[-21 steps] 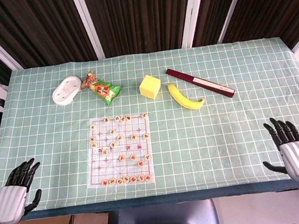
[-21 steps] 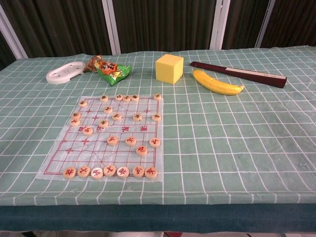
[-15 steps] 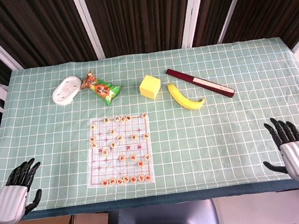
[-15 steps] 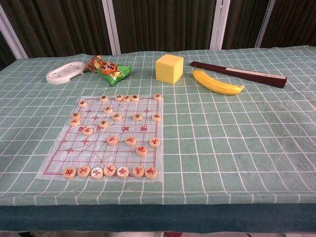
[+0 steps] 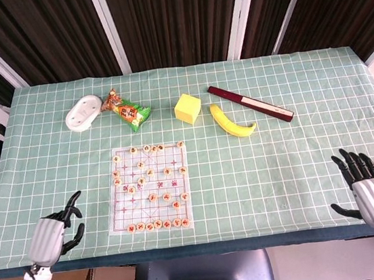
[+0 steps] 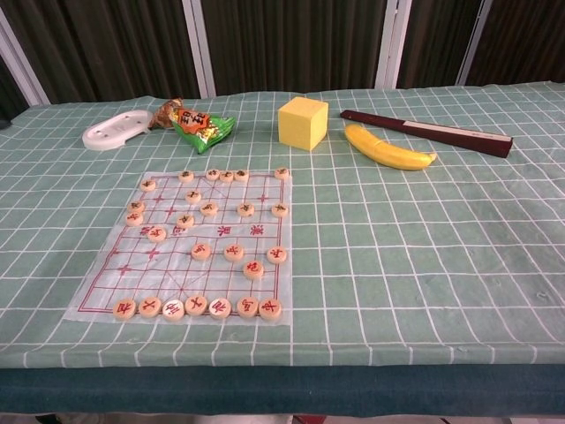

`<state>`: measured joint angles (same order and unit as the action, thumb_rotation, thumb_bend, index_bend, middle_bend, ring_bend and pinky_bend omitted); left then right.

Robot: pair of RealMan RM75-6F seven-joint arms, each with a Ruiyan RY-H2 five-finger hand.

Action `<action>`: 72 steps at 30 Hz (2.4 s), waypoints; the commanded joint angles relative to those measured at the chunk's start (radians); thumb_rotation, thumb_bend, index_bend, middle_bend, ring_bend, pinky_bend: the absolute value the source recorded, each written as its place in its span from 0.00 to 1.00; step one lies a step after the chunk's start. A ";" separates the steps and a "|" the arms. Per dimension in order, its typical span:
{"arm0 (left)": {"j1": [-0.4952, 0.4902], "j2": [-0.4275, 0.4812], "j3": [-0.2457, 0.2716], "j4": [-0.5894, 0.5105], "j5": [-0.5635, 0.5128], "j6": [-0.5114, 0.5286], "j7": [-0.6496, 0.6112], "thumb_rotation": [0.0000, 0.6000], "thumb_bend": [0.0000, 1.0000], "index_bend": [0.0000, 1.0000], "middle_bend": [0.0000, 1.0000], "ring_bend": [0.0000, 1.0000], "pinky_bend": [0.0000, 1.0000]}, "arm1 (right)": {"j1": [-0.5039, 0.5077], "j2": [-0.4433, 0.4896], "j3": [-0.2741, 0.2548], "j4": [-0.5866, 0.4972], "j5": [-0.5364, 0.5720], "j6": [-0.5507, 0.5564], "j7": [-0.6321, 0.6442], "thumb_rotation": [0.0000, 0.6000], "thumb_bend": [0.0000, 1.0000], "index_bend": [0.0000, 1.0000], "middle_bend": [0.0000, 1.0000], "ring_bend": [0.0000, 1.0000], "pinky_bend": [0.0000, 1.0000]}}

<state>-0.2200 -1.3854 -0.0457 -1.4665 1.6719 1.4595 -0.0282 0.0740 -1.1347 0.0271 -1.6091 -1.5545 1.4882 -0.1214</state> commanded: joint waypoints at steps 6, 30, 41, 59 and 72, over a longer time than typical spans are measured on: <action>-0.137 -0.086 -0.128 -0.063 -0.234 -0.219 0.127 1.00 0.44 0.30 1.00 1.00 1.00 | 0.006 -0.009 0.006 0.001 0.021 -0.020 -0.013 1.00 0.15 0.00 0.00 0.00 0.00; -0.262 -0.423 -0.148 0.283 -0.366 -0.266 0.312 1.00 0.43 0.37 1.00 1.00 1.00 | 0.007 0.010 -0.002 -0.013 0.021 -0.035 0.011 1.00 0.15 0.00 0.00 0.00 0.00; -0.297 -0.508 -0.152 0.411 -0.367 -0.277 0.289 1.00 0.38 0.40 1.00 1.00 1.00 | 0.008 0.012 -0.004 -0.017 0.021 -0.041 0.009 1.00 0.15 0.00 0.00 0.00 0.00; -0.315 -0.548 -0.156 0.466 -0.410 -0.313 0.319 1.00 0.36 0.42 1.00 1.00 1.00 | 0.004 0.021 -0.004 -0.018 0.022 -0.036 0.028 1.00 0.15 0.00 0.00 0.00 0.00; -0.317 -0.540 -0.159 0.448 -0.419 -0.310 0.331 1.00 0.34 0.51 1.00 1.00 1.00 | 0.004 0.018 -0.004 -0.019 0.022 -0.038 0.022 1.00 0.15 0.00 0.00 0.00 0.00</action>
<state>-0.5375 -1.9263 -0.2046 -1.0170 1.2493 1.1460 0.3084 0.0784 -1.1170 0.0230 -1.6283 -1.5328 1.4504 -0.0989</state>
